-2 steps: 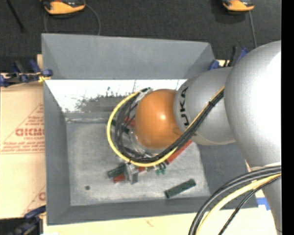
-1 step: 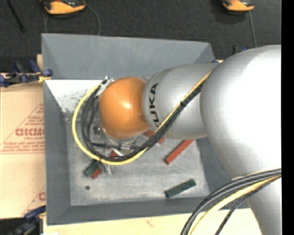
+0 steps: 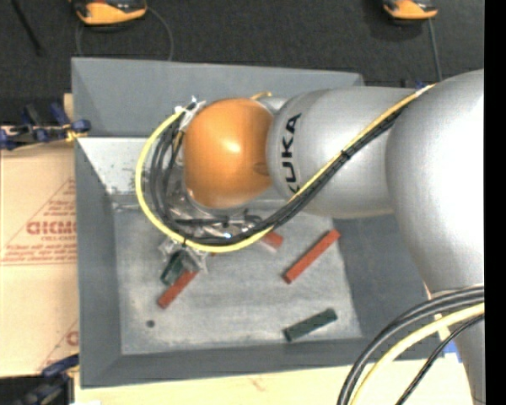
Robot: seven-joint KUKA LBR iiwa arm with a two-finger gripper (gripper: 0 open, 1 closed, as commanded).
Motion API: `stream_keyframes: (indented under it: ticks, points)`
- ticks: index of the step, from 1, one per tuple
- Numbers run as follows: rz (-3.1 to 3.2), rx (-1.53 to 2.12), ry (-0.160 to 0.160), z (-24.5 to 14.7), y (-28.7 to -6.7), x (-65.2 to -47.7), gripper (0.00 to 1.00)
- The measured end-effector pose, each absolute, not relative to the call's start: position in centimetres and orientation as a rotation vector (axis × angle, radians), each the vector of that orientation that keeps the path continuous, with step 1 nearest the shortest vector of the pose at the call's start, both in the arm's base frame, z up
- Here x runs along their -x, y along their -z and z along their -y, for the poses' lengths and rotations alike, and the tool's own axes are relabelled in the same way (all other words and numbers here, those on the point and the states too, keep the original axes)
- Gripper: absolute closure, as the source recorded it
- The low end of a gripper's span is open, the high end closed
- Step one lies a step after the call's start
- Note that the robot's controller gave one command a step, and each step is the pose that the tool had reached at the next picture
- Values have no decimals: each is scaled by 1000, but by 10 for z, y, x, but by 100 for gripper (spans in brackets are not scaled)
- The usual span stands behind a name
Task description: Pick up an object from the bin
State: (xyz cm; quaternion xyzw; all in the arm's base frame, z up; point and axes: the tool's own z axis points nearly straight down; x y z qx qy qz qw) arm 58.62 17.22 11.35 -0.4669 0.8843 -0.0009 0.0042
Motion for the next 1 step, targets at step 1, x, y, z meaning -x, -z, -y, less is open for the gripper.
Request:
stream_keyframes:
  ticks: [1]
  points:
    - [-2748, 1495, 5, -170, -259, -593, 100]
